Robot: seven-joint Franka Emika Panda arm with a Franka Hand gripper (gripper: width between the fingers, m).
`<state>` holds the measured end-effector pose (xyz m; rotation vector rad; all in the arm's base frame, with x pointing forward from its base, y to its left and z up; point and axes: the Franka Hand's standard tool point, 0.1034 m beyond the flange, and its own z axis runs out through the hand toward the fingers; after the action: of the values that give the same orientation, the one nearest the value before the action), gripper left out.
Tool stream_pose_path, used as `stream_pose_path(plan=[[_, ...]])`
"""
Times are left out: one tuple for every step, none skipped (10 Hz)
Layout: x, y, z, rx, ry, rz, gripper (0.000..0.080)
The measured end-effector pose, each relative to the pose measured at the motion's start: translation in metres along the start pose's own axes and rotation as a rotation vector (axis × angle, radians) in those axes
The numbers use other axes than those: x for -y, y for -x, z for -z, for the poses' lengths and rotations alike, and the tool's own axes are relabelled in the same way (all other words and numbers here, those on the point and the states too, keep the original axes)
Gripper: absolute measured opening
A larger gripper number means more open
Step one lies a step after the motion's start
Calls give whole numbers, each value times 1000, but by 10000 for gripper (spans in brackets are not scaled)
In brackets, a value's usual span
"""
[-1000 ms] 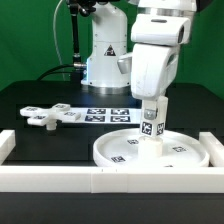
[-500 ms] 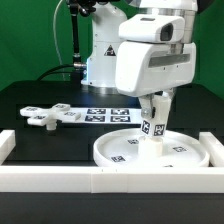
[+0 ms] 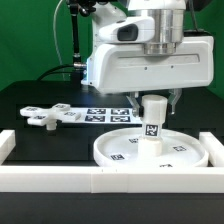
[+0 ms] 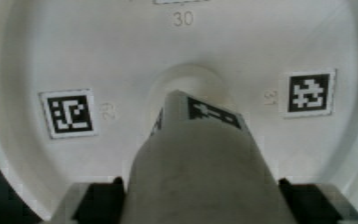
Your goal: Assemble round table
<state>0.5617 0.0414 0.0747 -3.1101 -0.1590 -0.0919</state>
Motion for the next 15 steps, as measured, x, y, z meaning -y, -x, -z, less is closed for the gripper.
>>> stream_pose_path(plan=[[-1, -1, 0, -9, 2, -92, 411], [-1, 0, 0, -9, 2, -122, 411], [-2, -1, 0, -9, 1, -186, 411], [-2, -1, 0, -9, -2, -253, 411], [-2, 0, 0, -9, -4, -278, 411], [-3, 0, 0, -10, -9, -371, 411], [-5, 1, 0, -28, -27, -498, 411], [-5, 3, 0, -26, -44, -620, 411], [-4, 5, -1, -21, -59, -747, 411], [-2, 5, -1, -18, -72, -862, 411], [0, 5, -1, -8, -85, -1001, 411], [1, 5, -1, -2, -92, -1113, 411], [1, 5, -2, 3, -103, -1193, 411], [2, 4, -1, 15, -112, -1276, 411], [1, 4, -1, 26, -119, -1317, 411]])
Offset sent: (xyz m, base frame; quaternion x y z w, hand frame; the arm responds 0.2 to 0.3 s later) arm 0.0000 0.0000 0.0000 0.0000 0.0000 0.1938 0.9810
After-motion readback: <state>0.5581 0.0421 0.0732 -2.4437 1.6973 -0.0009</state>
